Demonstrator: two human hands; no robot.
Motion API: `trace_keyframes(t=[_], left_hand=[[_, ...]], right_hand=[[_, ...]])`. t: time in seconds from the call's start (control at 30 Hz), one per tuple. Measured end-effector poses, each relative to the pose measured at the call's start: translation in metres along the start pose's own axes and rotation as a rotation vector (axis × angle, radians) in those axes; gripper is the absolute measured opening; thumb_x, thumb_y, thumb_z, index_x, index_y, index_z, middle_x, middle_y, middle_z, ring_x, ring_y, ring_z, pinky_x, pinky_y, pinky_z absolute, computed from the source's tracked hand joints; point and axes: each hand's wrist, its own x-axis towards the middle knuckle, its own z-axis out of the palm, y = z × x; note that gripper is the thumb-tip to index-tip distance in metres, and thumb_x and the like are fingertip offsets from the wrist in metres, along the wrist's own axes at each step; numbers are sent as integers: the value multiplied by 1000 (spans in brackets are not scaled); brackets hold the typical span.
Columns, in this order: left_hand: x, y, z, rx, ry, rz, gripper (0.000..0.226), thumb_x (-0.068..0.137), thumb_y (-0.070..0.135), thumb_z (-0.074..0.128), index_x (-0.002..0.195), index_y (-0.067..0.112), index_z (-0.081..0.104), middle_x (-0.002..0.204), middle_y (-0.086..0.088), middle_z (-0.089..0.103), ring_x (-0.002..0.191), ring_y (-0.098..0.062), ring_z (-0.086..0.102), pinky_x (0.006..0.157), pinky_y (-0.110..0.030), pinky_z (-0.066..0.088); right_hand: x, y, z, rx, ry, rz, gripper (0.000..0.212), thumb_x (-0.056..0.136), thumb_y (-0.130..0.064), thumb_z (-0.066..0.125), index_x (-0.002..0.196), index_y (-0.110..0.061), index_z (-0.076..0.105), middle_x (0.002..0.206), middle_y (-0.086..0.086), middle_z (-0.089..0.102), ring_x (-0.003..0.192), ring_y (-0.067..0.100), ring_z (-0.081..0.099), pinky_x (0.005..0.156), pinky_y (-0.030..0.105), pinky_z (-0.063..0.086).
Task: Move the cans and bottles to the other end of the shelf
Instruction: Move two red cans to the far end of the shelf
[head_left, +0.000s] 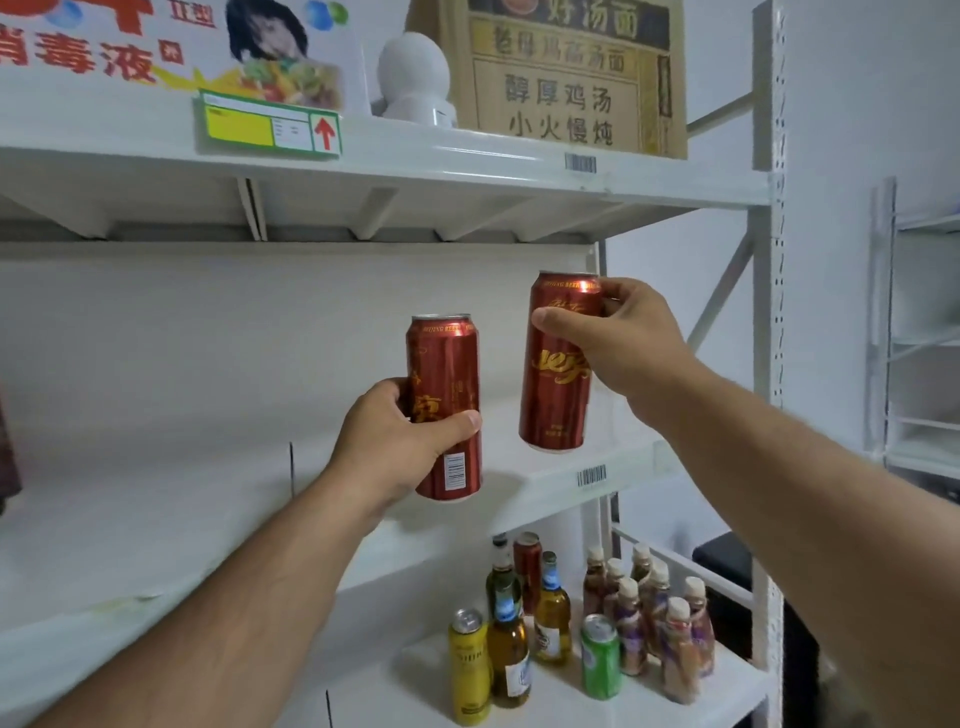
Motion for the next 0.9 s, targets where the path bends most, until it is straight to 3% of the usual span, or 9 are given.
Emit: trace_keyframes(t=[0.07, 0.17, 0.37, 0.5, 0.63, 0.73, 0.9], left_hand=[[18, -5, 16, -12, -20, 10, 45, 82, 28, 86, 122, 24, 65, 107, 9, 70, 96, -14, 69, 84, -33, 53], [44, -11, 36, -32, -53, 27, 43, 82, 29, 86, 119, 26, 64, 102, 13, 68, 88, -4, 64, 67, -23, 47], [86, -13, 76, -19, -80, 30, 39, 79, 28, 88, 112, 25, 68, 101, 9, 70, 87, -4, 66, 64, -20, 46], [109, -11, 105, 20, -71, 26, 44, 77, 29, 89, 115, 25, 67, 103, 7, 71, 90, -7, 68, 68, -23, 49], [127, -7, 138, 18, -15, -2, 47, 76, 28, 91, 117, 22, 69, 104, 4, 74, 92, -12, 71, 69, -23, 50], [141, -5, 167, 31, 21, -30, 46, 75, 27, 91, 115, 22, 70, 104, 3, 76, 92, -13, 73, 70, -24, 52], [163, -4, 214, 55, 76, -86, 47, 73, 28, 92, 115, 23, 72, 105, 2, 77, 96, -18, 75, 91, -39, 59]], right_hand=[[15, 13, -7, -21, 17, -5, 51, 74, -25, 90, 117, -17, 64, 98, 0, 75, 84, 11, 74, 61, 20, 54], [39, 29, -16, -61, 34, -13, 49, 74, -26, 90, 116, -17, 65, 97, 0, 75, 85, 12, 74, 66, 24, 54], [85, 52, -36, -115, 50, -30, 48, 73, -30, 90, 113, -16, 69, 96, 0, 76, 82, 11, 75, 65, 21, 54], [118, 70, -53, -119, 38, -36, 45, 74, -28, 89, 112, -18, 68, 94, -2, 75, 74, 3, 73, 51, 10, 50], [154, 94, -73, -105, 9, -33, 55, 73, -31, 90, 120, -15, 65, 101, 1, 74, 89, 15, 74, 67, 23, 55], [183, 113, -91, -92, -39, -34, 55, 73, -31, 90, 120, -15, 65, 101, 1, 74, 90, 15, 73, 68, 24, 55], [226, 141, -117, -76, -120, -24, 62, 73, -32, 90, 125, -16, 61, 106, 1, 72, 95, 18, 71, 79, 30, 58]])
